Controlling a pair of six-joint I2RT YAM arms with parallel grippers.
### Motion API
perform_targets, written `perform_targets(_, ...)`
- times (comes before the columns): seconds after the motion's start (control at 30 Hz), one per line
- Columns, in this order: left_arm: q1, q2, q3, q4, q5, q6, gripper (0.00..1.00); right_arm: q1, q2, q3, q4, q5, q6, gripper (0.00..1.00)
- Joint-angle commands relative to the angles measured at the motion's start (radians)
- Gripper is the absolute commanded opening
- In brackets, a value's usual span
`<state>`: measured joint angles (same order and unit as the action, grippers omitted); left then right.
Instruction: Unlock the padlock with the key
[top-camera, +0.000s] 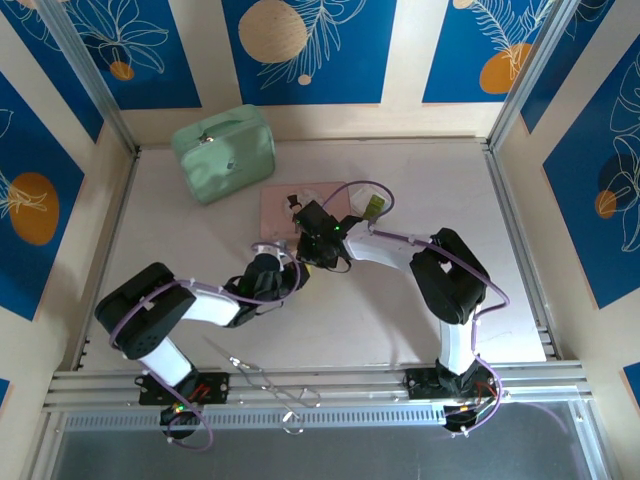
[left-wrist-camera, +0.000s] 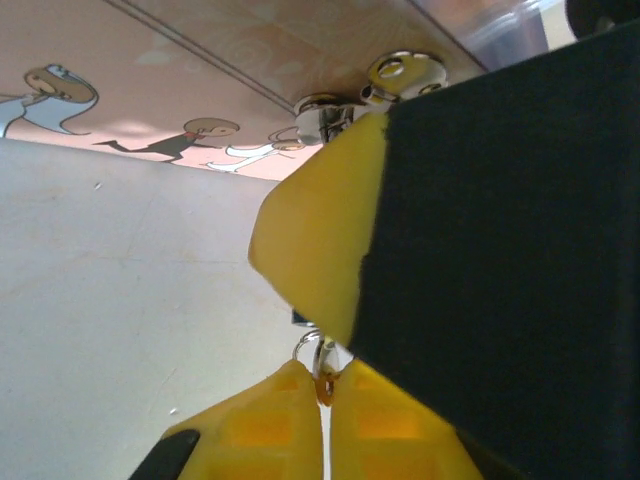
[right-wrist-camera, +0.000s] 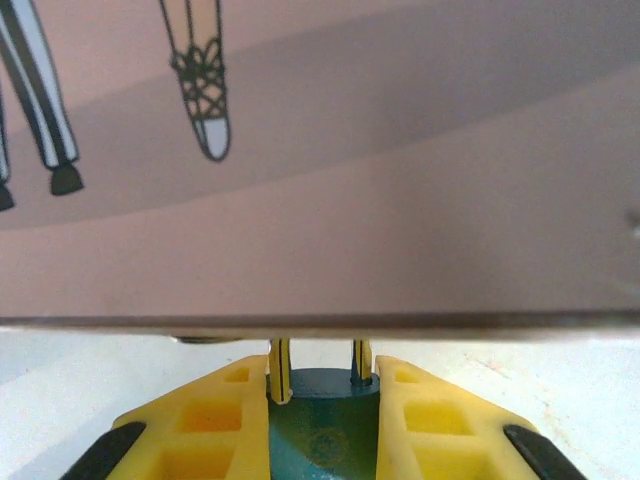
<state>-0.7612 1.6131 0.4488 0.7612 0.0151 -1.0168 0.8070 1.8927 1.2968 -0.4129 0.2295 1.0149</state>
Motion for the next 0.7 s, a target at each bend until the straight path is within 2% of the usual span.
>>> perform_targets(0.0,0.006,0.021,0.053,0.013,-0.038,0.010,0.00,0.039,0.021,0.022,-0.079,-0.090,0.022,0.00)
perform_targets(0.13,0.005,0.022,0.029,0.050,-0.040,-0.020,0.00,0.032,0.016,0.024,-0.080,-0.089,0.019,0.00)
perform_targets(0.17,0.005,0.021,0.018,0.063,-0.041,-0.028,0.00,0.030,0.012,0.022,-0.081,-0.086,0.018,0.04)
perform_targets(0.27,0.006,0.022,-0.016,0.122,-0.035,-0.046,0.00,0.021,-0.005,0.019,-0.073,-0.078,0.008,0.30)
perform_targets(0.33,0.005,0.032,-0.034,0.165,-0.030,-0.062,0.00,0.010,-0.020,0.007,-0.053,-0.073,-0.003,0.39)
perform_targets(0.47,0.005,0.052,-0.048,0.217,-0.014,-0.084,0.00,-0.014,-0.037,-0.024,0.016,-0.093,-0.020,0.51)
perform_targets(0.67,0.006,0.045,-0.051,0.217,-0.015,-0.080,0.00,-0.032,-0.044,-0.050,0.086,-0.105,-0.053,0.49)
